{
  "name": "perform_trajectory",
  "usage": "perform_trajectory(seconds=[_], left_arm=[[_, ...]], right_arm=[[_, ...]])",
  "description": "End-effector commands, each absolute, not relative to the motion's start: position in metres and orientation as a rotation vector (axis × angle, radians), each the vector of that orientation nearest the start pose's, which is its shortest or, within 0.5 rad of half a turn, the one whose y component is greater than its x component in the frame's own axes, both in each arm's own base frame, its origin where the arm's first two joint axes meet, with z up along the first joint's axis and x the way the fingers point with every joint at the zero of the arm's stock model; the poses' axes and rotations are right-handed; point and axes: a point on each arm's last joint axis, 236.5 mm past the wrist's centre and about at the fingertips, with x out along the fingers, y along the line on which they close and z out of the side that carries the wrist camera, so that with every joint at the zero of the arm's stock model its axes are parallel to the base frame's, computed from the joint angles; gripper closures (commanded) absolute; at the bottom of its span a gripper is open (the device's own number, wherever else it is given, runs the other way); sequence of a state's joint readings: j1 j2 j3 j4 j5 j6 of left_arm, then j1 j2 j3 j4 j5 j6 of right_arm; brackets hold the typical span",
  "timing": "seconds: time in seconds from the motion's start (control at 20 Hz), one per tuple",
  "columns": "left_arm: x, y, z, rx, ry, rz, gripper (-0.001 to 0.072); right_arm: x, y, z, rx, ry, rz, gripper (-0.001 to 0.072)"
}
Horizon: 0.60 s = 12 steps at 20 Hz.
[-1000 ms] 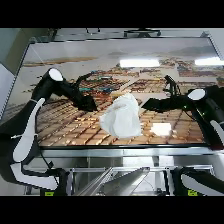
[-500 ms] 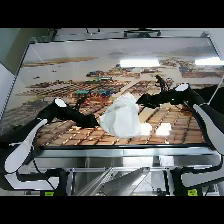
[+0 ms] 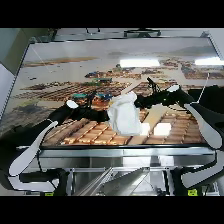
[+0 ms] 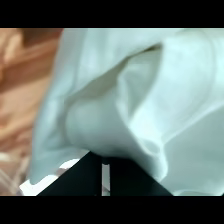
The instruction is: Fold the shirts.
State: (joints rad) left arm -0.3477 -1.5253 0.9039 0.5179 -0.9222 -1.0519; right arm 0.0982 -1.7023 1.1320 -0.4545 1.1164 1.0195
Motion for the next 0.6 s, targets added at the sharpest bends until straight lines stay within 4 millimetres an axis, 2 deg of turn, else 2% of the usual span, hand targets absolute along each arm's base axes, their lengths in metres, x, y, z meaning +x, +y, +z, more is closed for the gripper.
perform_trajectory(seconds=[0.0,0.25,0.35,0.4,0.55], left_arm=[[0.321,-0.307,-0.045,-0.478,1.319,-0.874,0.0686],[0.343,-0.303,0.038,-0.457,1.141,-0.958,0.0686],[0.348,-0.291,0.058,-0.444,1.082,-0.949,0.0686],[0.347,-0.285,0.060,-0.447,1.075,-0.936,0.0685],[0.328,-0.266,0.040,-0.463,1.146,-0.910,0.0686]], right_arm=[[0.385,0.244,-0.026,0.687,1.320,0.907,0.0694],[0.394,0.247,0.046,0.600,1.163,0.988,0.0695],[0.393,0.246,0.064,0.571,1.120,0.994,0.0695],[0.392,0.245,0.065,0.558,1.120,0.993,0.0696],[0.385,0.248,0.069,0.563,1.133,1.020,0.0695]])
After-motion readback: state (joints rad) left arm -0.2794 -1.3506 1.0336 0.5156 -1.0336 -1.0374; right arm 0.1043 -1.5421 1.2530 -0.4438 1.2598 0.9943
